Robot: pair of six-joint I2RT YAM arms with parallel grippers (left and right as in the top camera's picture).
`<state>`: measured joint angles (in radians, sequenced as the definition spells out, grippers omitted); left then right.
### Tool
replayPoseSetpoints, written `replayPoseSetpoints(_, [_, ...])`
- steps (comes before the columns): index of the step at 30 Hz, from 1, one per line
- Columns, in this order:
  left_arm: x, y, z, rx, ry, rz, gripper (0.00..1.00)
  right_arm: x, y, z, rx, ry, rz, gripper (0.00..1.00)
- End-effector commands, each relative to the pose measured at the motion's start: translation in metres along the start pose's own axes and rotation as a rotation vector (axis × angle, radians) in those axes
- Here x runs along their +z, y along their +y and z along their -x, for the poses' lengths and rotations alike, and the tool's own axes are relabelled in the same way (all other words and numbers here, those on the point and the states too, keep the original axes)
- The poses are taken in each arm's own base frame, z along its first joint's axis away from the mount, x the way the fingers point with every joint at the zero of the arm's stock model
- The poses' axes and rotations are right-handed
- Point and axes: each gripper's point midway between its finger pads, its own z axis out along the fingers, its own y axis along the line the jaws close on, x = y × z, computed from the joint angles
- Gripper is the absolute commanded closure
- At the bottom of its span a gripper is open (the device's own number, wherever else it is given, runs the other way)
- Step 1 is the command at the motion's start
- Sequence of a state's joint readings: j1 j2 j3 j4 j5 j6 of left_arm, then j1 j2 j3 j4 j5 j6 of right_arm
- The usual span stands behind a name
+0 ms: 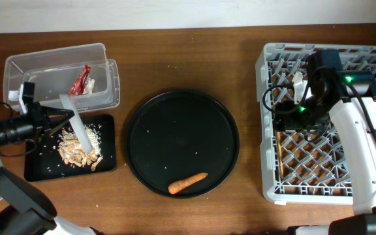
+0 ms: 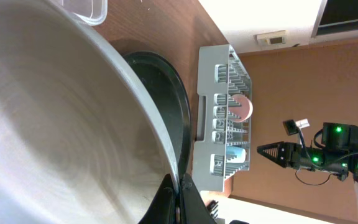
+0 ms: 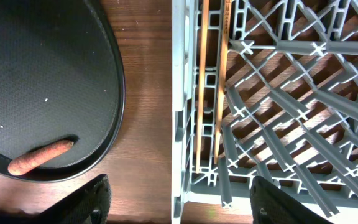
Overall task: Sort waste into correct bins and load items into the dishwasher rack
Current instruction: 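Tip the plate over the black tray to dump the food scraps, then carry the empty plate to the dish rack and stand it upright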
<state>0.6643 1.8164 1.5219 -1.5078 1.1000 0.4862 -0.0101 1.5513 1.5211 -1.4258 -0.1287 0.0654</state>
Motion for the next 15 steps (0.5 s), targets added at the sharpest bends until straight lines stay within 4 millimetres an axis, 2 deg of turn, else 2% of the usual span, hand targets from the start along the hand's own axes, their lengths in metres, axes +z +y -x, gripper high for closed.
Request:
replayPoseSetpoints(1, [0.006, -0.021, -0.004, 0.057, 0.008, -0.037, 1.0, -0.003, -0.004, -0.002, 0.012, 0.001, -0.014, 0.32])
replayPoseSetpoints(3, [0.034, -0.052, -0.014, 0.153, 0.078, -0.081, 1.0, -0.013, -0.032, -0.002, 0.16, -0.043, -0.137, 0.32])
replayPoseSetpoints(5, [0.07, -0.077, -0.02, 0.238, 0.151, -0.101, 1.0, -0.032, -0.053, -0.005, 0.265, -0.111, -0.152, 0.33])
replayPoseSetpoints(6, [0.096, -0.092, -0.024, 0.271, 0.193, -0.116, 1.0, -0.041, -0.069, -0.009, 0.323, -0.141, -0.159, 0.35])
replayPoseSetpoints(7, [0.125, -0.11, -0.029, 0.31, 0.231, -0.139, 1.0, -0.05, -0.088, -0.018, 0.392, -0.155, -0.171, 0.46])
replayPoseSetpoints(8, [0.151, -0.131, -0.033, 0.358, 0.252, -0.169, 1.0, -0.053, -0.102, -0.028, 0.451, -0.141, -0.181, 0.65])
replayPoseSetpoints(9, [0.183, -0.159, -0.038, 0.435, 0.26, -0.203, 1.0, -0.055, -0.114, -0.037, 0.507, -0.125, -0.188, 0.88])
replayPoseSetpoints(10, [0.199, -0.172, -0.043, 0.475, 0.261, -0.21, 1.0, -0.056, -0.12, -0.04, 0.539, -0.122, -0.184, 0.96])
replayPoseSetpoints(11, [0.233, -0.203, -0.051, 0.566, 0.221, -0.209, 1.0, -0.057, -0.127, -0.044, 0.591, -0.126, -0.158, 0.96])
replayPoseSetpoints(13, [0.266, -0.246, -0.065, 0.657, 0.145, -0.24, 1.0, -0.059, -0.133, -0.047, 0.645, -0.132, -0.119, 0.96])
replayPoseSetpoints(15, [0.298, -0.293, -0.09, 0.747, 0.046, -0.293, 1.0, -0.059, -0.135, -0.048, 0.664, -0.134, -0.102, 0.96])
